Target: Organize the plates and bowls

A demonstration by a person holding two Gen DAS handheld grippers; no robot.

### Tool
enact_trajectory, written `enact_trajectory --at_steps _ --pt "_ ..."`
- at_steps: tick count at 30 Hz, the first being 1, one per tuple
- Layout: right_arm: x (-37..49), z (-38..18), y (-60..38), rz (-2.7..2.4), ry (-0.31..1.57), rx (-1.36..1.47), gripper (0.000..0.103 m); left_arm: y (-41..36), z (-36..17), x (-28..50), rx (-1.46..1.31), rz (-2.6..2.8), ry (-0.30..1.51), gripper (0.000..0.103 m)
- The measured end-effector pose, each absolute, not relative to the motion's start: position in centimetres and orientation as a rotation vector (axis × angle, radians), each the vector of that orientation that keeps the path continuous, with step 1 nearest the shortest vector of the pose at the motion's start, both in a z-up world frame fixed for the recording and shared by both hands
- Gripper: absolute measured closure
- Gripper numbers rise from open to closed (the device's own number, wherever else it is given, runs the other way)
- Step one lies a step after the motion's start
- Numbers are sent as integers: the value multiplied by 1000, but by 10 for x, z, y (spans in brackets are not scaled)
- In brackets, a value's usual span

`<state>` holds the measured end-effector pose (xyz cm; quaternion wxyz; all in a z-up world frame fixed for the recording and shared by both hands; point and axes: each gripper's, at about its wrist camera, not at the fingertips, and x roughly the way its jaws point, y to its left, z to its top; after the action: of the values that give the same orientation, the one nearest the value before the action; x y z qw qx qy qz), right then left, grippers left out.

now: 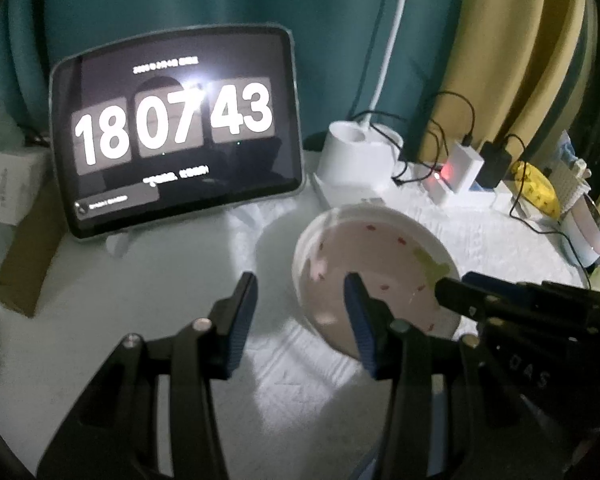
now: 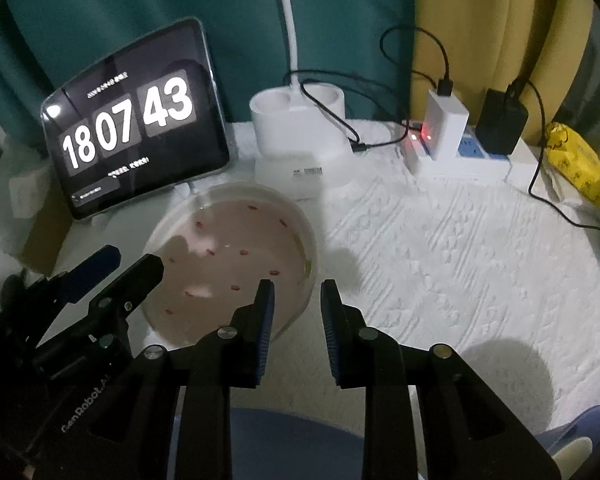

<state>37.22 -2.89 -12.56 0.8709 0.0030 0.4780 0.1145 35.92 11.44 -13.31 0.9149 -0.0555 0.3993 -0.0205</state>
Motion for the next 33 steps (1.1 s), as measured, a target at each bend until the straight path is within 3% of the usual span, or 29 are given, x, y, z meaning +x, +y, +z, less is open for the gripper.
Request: enact_trajectory --at_steps 11,17,33 --pt "385 -149 -29 247 1038 31 78 112 -152 369 -113 -65 864 58" --pt "384 -153 -23 262 1021 15 83 104 -156 370 -86 -95 875 76" --pt "366 -130 -22 273 945 -5 87 110 -139 348 -98 -90 805 78"
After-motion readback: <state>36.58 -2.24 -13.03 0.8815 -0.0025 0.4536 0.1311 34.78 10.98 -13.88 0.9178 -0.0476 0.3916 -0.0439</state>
